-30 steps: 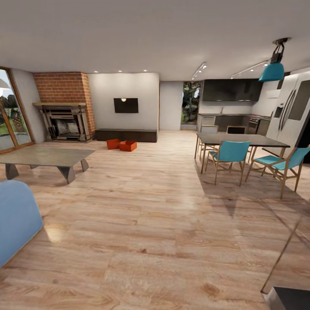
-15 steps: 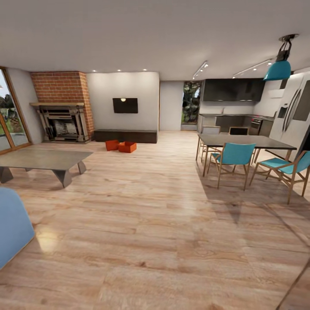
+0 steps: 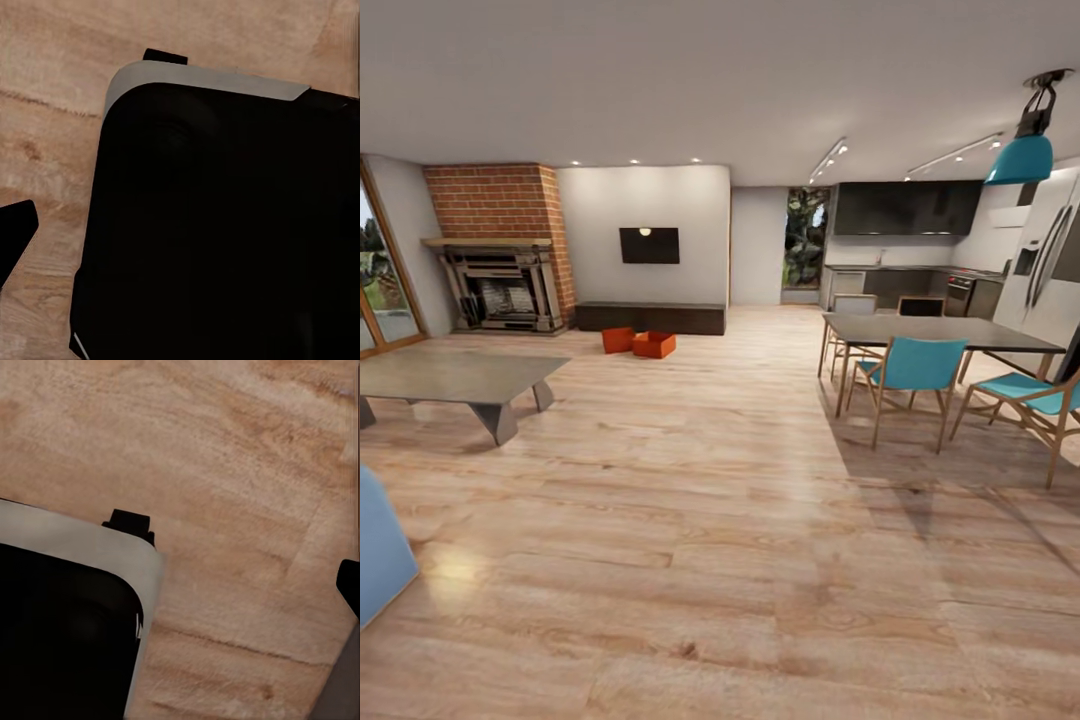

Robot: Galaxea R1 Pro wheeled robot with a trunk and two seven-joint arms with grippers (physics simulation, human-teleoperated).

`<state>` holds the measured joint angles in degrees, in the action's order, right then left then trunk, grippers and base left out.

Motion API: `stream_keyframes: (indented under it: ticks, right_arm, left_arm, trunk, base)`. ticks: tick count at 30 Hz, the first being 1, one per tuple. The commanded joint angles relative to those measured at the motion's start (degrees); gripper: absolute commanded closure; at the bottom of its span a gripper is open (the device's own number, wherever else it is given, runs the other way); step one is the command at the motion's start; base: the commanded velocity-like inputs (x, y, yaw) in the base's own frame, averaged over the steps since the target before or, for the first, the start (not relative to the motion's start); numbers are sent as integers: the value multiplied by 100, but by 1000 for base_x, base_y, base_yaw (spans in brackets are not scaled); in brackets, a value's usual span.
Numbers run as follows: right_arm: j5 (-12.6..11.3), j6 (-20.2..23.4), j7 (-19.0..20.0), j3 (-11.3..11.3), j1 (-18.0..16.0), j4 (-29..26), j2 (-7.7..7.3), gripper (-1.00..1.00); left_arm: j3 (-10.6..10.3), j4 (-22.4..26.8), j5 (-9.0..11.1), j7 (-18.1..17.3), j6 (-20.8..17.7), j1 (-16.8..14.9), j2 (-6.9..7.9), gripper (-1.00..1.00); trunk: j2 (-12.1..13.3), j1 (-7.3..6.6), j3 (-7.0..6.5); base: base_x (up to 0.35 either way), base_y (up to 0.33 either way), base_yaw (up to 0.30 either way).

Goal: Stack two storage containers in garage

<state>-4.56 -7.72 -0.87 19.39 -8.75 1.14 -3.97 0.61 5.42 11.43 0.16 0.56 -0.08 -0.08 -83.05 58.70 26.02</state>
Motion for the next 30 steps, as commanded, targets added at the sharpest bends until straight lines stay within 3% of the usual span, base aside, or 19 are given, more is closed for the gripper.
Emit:
stream_keyframes:
  ticks: [1, 30]
  right_arm:
    - [-40, -25, -9, 55, -5, 14, 2, -100]
    - [-9, 171, 96, 82, -4, 75, 46, -100]
  left_arm:
    - [4, 3, 35, 2, 6, -1, 2, -100]
    - [7, 3, 39, 0, 5, -1, 17, -100]
  trunk:
    - [-2, 3, 5]
    - [-2, 3, 5]
  base:
    - [326, 0, 0]
    - [326, 0, 0]
